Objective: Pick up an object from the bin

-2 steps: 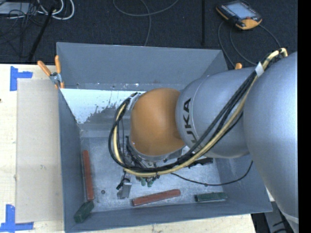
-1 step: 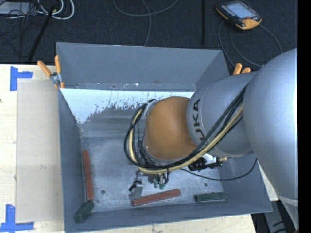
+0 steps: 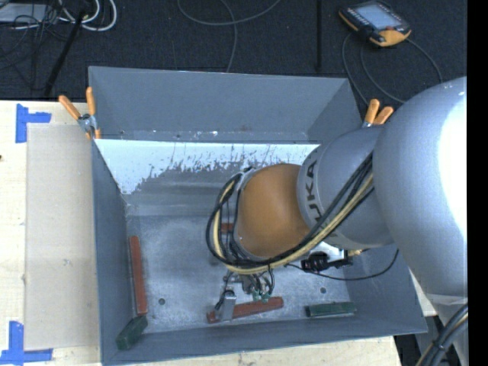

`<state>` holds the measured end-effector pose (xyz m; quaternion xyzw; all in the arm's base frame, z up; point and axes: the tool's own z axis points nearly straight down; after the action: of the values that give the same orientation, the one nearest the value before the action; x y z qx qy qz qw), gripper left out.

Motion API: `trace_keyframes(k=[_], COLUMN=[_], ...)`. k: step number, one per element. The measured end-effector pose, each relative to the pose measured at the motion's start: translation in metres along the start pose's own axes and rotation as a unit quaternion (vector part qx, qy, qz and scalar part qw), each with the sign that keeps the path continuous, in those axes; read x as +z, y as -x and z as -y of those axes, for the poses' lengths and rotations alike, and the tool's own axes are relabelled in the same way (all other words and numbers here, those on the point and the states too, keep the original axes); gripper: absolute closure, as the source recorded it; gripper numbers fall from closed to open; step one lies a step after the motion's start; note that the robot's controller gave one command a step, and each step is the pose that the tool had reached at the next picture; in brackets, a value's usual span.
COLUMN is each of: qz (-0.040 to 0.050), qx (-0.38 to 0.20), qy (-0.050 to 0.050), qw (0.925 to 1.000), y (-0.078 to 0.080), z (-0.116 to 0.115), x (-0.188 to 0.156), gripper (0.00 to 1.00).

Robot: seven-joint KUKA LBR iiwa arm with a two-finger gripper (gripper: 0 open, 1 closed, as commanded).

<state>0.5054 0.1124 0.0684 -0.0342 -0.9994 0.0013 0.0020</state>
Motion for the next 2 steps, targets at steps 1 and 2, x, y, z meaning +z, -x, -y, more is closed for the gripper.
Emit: trace_keyframes(k=[1, 2], qz=[0.0015, 0.0016], qx=[-0.047, -0.194], qy=[0.002, 0.001], qw=[0.9989, 0.9811], y=[-0.014, -0.017], z=[0.021, 0.071], x=[-0.010, -0.029], gripper=[0.00, 0.00])
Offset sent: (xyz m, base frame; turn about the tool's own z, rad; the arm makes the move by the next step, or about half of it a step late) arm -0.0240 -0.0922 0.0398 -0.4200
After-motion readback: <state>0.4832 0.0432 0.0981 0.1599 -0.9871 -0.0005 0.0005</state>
